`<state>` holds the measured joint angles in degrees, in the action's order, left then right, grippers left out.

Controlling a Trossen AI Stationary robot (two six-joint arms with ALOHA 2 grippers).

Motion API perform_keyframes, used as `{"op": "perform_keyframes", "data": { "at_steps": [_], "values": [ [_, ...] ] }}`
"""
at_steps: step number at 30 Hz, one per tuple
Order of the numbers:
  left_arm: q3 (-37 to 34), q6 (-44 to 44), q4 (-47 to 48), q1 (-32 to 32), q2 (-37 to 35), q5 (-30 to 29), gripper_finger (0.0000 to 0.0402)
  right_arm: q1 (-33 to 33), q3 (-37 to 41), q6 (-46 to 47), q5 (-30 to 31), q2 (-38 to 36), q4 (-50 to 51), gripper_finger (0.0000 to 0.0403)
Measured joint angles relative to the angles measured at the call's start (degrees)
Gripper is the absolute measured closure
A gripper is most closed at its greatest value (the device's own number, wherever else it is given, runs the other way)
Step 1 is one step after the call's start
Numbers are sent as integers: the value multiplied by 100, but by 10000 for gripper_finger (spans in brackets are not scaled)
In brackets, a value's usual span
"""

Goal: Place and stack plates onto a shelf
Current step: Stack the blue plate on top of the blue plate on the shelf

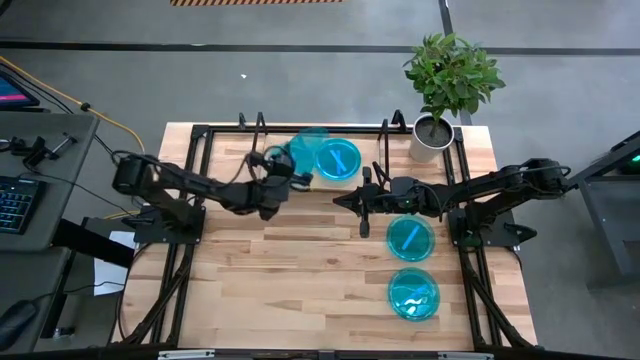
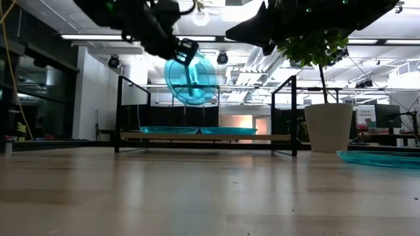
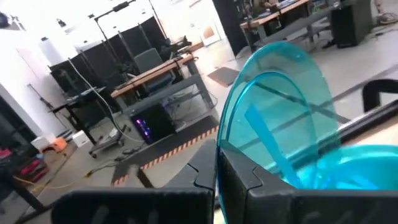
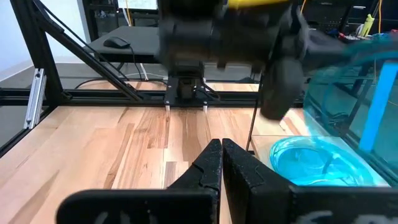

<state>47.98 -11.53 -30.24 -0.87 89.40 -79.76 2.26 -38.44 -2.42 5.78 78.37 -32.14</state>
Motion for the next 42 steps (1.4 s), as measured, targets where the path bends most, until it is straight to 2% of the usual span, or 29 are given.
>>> {"op": "perform_keyframes", "data": {
  "at_steps": [3,6,10,13,21,42],
  "values": [
    [239,145,986,112,-390,209,401,0,0,-2,0,0,0,402],
    [653,927,2502,364,-639,898,401,-2,0,-2,0,0,-23,402],
    [1333,2333,4767,915,-520,1987,401,-1,0,-1,1,0,-26,402],
    [1500,2758,5509,1257,-278,2065,401,-2,0,-9,0,-2,-24,402],
    [1452,2993,5436,1604,105,2454,401,-2,0,-36,0,-2,-10,402],
    [1463,2990,5476,1085,51,2479,401,-1,0,-42,1,-2,17,402]
  ]
}}
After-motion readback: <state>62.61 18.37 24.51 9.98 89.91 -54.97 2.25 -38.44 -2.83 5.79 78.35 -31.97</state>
